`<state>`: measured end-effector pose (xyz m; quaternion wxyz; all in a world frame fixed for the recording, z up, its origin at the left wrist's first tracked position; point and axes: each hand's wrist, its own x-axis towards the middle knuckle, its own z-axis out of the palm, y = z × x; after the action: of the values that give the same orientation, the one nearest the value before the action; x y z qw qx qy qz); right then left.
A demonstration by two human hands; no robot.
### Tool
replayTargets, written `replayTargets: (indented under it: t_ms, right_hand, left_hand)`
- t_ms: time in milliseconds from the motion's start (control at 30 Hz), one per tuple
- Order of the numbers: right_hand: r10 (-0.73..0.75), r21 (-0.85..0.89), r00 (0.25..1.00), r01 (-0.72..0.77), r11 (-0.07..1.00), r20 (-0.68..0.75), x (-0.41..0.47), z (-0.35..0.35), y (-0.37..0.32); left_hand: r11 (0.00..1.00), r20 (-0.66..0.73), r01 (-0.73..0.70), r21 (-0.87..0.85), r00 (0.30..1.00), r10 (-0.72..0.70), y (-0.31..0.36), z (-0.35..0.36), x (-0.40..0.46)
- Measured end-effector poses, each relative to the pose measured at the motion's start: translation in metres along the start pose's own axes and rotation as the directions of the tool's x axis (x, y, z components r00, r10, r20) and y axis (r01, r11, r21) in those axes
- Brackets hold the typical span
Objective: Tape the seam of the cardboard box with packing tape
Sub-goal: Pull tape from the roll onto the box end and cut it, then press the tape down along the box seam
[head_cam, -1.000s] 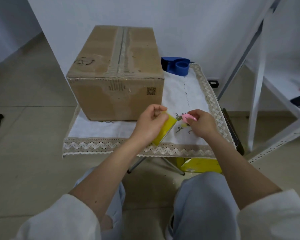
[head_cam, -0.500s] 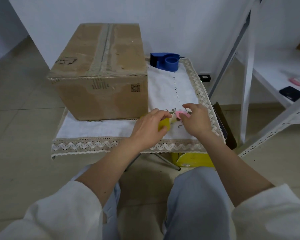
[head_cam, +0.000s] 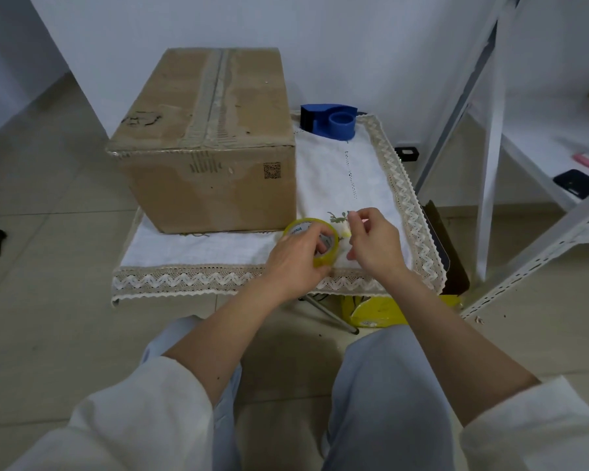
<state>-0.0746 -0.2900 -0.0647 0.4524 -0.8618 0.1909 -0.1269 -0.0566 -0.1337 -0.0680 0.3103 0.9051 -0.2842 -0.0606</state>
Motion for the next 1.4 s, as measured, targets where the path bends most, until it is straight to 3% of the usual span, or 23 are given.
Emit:
replayTargets:
  t_ms: [133, 300, 500, 700, 767, 867, 1100, 1267, 1400]
  right_hand:
    - [0.035, 0.06, 0.999, -0.036, 0.998, 0.027, -0.003, 0.013, -0.007]
    - [-0.023, -0.067, 1.0, 0.022, 0.998, -0.01, -0.002, 0.015, -0.026]
    - [-0.133, -0.165, 0.985, 0.114, 0.98, -0.112, 0.001, 0.028, -0.064]
    - [-0.348, -0.155, 0.908, 0.318, 0.935, -0.234, -0.001, 0.046, -0.106]
    - [-0.412, -0.184, 0.862, 0.371, 0.91, -0.297, -0.002, 0.051, -0.12]
    - [-0.499, -0.245, 0.798, 0.438, 0.865, -0.338, 0.0, 0.057, -0.136]
    - [-0.73, -0.381, 0.67, 0.645, 0.663, -0.136, 0.009, 0.077, -0.156]
    - [-0.758, -0.346, 0.653, 0.711, 0.612, -0.001, 0.016, 0.089, -0.162]
    - [-0.787, -0.343, 0.617, 0.74, 0.579, 0.001, 0.02, 0.091, -0.157]
  left_hand:
    - [0.991, -0.074, -0.009, -0.131, 0.997, -0.001, -0.001, -0.007, -0.004]
    - [0.981, -0.299, -0.045, -0.189, 0.954, -0.014, -0.008, -0.038, -0.011]
    - [0.983, -0.653, -0.103, -0.153, 0.757, -0.022, -0.034, -0.089, -0.021]
    - [0.997, -0.84, -0.028, -0.072, 0.541, -0.046, -0.06, -0.126, -0.029]
    - [0.999, -0.858, -0.021, -0.047, 0.513, -0.03, -0.065, -0.136, -0.029]
    - [0.999, -0.835, -0.042, -0.006, 0.551, 0.018, -0.073, -0.149, -0.028]
    - [0.99, -0.754, -0.077, 0.115, 0.642, 0.138, -0.093, -0.167, -0.015]
    - [0.974, -0.622, -0.136, 0.18, 0.751, 0.22, -0.098, -0.171, -0.006]
    - [0.973, -0.599, -0.153, 0.175, 0.767, 0.229, -0.104, -0.17, -0.002]
